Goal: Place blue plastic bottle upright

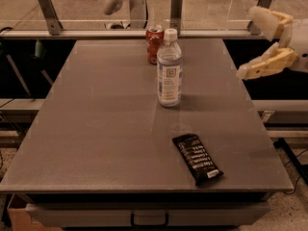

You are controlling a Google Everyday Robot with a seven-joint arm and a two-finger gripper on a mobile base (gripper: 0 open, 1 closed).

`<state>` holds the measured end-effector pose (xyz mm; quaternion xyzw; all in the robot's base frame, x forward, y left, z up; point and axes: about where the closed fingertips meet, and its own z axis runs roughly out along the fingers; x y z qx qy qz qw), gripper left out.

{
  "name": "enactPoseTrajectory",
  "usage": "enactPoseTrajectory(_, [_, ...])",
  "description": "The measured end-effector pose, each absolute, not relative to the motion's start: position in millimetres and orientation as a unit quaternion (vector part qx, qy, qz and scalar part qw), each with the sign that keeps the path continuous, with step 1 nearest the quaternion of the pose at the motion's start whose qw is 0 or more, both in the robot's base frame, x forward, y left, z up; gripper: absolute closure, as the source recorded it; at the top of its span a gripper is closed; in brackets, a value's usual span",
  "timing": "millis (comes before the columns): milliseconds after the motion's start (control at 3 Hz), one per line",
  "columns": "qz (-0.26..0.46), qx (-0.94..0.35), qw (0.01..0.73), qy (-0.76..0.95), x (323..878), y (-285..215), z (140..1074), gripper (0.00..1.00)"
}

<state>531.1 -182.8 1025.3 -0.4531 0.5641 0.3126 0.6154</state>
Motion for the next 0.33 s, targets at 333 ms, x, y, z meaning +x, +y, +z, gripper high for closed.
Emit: enactPoseTrajectory(333, [0.303,-0.447,0.617,0.572,526.6,-188.5,1032.8,0.00])
